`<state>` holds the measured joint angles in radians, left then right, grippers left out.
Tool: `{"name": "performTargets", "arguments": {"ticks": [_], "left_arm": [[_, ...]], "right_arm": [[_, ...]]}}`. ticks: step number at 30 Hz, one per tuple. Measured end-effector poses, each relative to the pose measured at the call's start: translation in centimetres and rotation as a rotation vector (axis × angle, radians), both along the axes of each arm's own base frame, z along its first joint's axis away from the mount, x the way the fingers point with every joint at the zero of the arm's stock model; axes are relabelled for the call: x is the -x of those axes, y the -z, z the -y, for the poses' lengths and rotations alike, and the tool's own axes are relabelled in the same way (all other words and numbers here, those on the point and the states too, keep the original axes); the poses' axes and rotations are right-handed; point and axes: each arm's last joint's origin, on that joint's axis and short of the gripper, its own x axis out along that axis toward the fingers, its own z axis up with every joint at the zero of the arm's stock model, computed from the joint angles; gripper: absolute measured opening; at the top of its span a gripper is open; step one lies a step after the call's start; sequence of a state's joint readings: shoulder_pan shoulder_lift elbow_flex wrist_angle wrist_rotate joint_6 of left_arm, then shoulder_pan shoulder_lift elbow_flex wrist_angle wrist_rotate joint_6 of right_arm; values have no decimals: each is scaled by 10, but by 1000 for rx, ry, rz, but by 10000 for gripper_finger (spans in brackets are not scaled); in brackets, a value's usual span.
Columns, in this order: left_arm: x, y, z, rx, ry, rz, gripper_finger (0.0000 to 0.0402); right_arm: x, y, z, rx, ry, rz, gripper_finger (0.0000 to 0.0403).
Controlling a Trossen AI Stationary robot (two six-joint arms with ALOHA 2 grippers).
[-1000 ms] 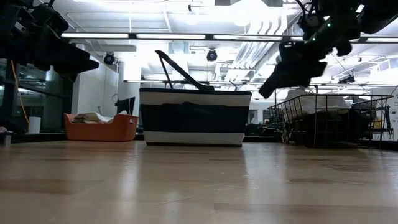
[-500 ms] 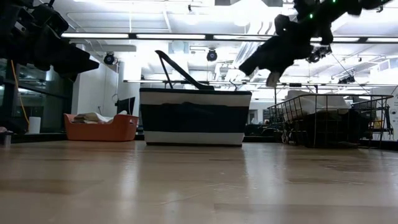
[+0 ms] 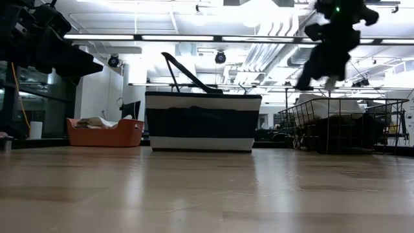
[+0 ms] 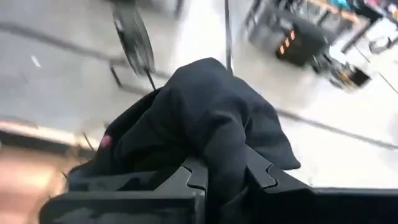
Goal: Pick & Place Cloths
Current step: Put the black boxer into the wire basket
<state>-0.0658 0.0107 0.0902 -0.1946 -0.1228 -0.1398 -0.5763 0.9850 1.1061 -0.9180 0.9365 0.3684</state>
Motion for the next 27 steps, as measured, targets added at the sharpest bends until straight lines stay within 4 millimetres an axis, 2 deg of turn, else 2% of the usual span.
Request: {"name": "performTargets", "arguments": {"ticks": [6, 12, 20, 27], "left_arm": [[0, 1, 0, -1, 0, -15, 179], [0, 1, 0, -1, 0, -16, 179], [0, 2, 0, 4, 0, -18, 179], [0, 2, 0, 6, -1, -18, 179]], "right_arm": [[15, 24, 15, -228, 102, -134, 30], [1, 52, 33, -407, 41, -203, 30], [-19, 101, 61, -643, 10, -283, 30], [-32, 128, 87, -748, -77, -204, 30]]}}
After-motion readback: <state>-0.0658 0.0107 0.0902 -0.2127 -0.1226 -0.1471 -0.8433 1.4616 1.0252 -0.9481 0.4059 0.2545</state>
